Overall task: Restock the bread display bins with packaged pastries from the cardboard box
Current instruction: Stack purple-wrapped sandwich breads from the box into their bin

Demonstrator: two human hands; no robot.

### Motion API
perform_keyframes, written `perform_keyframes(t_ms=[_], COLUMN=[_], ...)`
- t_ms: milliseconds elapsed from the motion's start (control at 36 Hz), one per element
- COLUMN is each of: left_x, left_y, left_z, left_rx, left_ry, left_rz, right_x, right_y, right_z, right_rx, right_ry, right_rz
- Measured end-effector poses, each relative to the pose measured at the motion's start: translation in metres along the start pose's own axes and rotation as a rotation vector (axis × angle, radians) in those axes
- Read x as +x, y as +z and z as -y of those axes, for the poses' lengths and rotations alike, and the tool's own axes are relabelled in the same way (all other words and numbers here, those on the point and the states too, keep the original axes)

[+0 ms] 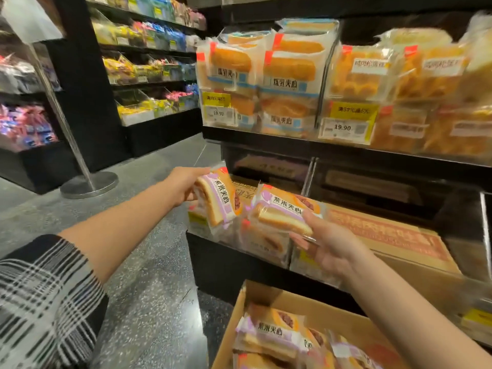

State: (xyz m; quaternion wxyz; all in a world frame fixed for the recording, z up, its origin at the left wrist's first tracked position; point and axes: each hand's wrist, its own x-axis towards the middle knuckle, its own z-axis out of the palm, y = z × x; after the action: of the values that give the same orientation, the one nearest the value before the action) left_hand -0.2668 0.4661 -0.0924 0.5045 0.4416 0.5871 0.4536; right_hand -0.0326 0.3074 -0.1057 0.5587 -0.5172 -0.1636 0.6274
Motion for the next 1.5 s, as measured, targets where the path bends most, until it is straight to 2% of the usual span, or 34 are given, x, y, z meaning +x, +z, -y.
perform_keyframes(t_ms=[83, 139, 250, 306, 361, 417, 528, 611, 694, 750, 833, 861, 917, 972, 1028, 1083, 1111, 1194, 1278, 1389, 1500], left_x=[0.020, 0.035, 0.069, 0.085, 0.094, 0.094, 0.103, 0.105, 0.112, 0.113, 0.112, 0.111, 0.111, 0.110, 0.110, 0.110, 0.111, 0.113, 0.110, 0.112, 0.117], left_y=[0.001, 0.004, 0.015, 0.025, 0.032, 0.035, 0.037, 0.040, 0.041, 0.041, 0.042, 0.043, 0.043, 0.043, 0.044, 0.046, 0.047, 0.048, 0.047, 0.048, 0.050], left_z=[-0.015, -0.024, -0.027, -0.019, -0.004, 0.013, 0.038, 0.037, 0.037, 0.036, 0.036, 0.036, 0.038, 0.039, 0.040, 0.039, 0.038, 0.039, 0.040, 0.041, 0.040], left_rx=[0.035, -0.029, -0.111, 0.072, 0.423, 0.667, 0.956, 1.159, 1.211, 1.164, 1.140, 1.185, 1.289, 1.330, 1.341, 1.413, 1.450, 1.512, 1.469, 1.492, 1.492], left_ry=[0.018, 0.018, -0.002, 0.041, 0.126, 0.264, 0.567, 0.615, 0.539, 0.507, 0.558, 0.609, 0.647, 0.524, 0.407, 0.430, 0.469, 0.542, 0.556, 0.439, 0.390], left_rz=[0.084, 0.114, 0.064, 0.064, 0.007, 0.010, 0.256, 0.473, 0.547, 0.571, 0.521, 0.468, 0.359, 0.327, 0.361, 0.389, 0.391, 0.374, 0.401, 0.523, 0.550], right_x=[0.019, 0.033, 0.055, 0.065, 0.073, 0.081, 0.104, 0.125, 0.150, 0.166, 0.180, 0.182, 0.186, 0.183, 0.178, 0.175, 0.174, 0.180, 0.191, 0.199, 0.197], right_y=[0.021, 0.036, 0.064, 0.076, 0.086, 0.093, 0.096, 0.095, 0.092, 0.091, 0.094, 0.095, 0.096, 0.097, 0.102, 0.111, 0.115, 0.118, 0.105, 0.094, 0.088], right_z=[0.010, 0.017, 0.030, 0.035, 0.037, 0.038, 0.041, 0.043, 0.047, 0.049, 0.052, 0.052, 0.047, 0.033, 0.017, 0.003, -0.002, -0.010, -0.013, -0.008, -0.003], right_rx=[0.002, 0.025, 0.088, 0.122, 0.145, 0.125, 0.015, -0.028, -0.008, -0.015, -0.076, -0.160, -0.542, -0.984, -1.325, -1.598, -1.655, -1.633, -1.685, -1.727, -1.714], right_ry=[-0.003, -0.009, -0.016, -0.027, -0.054, -0.081, -0.116, -0.105, -0.099, -0.099, -0.128, -0.144, -0.175, -0.276, -0.484, -0.644, -0.646, -0.419, -0.263, -0.253, -0.260], right_rz=[-0.025, -0.037, -0.064, -0.064, -0.052, -0.050, -0.146, -0.226, -0.272, -0.296, -0.375, -0.432, -0.622, -0.719, -0.748, -0.678, -0.595, -0.386, -0.296, -0.204, -0.134])
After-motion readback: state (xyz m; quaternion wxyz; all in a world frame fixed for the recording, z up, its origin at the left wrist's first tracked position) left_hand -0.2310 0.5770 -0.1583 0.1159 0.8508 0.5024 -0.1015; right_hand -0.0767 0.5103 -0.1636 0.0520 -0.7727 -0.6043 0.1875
